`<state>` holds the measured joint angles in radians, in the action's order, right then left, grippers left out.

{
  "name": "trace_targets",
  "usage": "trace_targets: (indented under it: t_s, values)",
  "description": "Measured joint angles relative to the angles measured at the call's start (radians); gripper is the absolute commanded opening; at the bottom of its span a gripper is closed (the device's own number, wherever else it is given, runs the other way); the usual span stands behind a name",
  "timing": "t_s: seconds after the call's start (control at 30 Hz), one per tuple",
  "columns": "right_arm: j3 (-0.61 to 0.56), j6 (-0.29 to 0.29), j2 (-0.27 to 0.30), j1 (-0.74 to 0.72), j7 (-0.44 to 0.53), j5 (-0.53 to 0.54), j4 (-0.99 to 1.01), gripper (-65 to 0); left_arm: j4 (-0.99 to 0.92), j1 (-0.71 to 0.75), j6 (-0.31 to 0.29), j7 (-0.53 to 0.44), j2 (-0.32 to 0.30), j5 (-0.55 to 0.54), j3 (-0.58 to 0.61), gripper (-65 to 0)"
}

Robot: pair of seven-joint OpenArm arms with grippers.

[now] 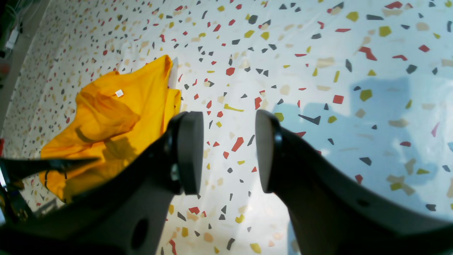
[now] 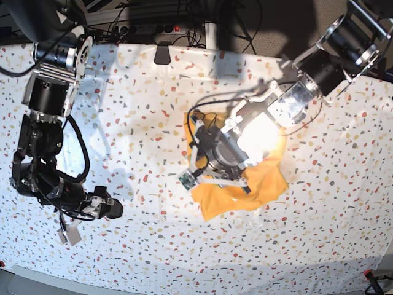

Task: Fold the T-shirt properly
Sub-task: 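Lower the bundle and press it flat with the left gripper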

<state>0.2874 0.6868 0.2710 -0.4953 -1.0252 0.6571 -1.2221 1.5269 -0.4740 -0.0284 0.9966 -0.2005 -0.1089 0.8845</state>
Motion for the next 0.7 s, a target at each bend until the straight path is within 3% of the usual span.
trace_targets:
  t_s: [0.1,0.17,0.47,0.6,0.7]
  values:
    - [0.0,0.0,0.0,0.0,-0.003,-0.001,0.0,-40.6,0.0,0.0,0.127,-0.017,0.001,0.154,0.0,-42.0]
    - [0.0,0.0,0.0,0.0,-0.003,-0.001,0.0,-40.6,0.0,0.0,0.182,-0.017,0.001,0.222,-0.001,-42.0]
    - [0.0,0.0,-0.002,0.0,-0.005,0.0,0.0,-40.6,0.0,0.05,0.186,-0.04,0.001,0.213,-0.001,-42.0]
    - [0.0,0.0,-0.003,0.0,-0.005,0.001,0.0,-40.6,-0.031,0.103,0.186,-0.085,0.002,0.272,0.001,-42.0]
    - [0.0,0.0,-0.002,0.0,-0.005,0.0,0.0,-40.6,-0.051,0.102,0.329,-0.039,0.0,0.388,0.001,-42.0]
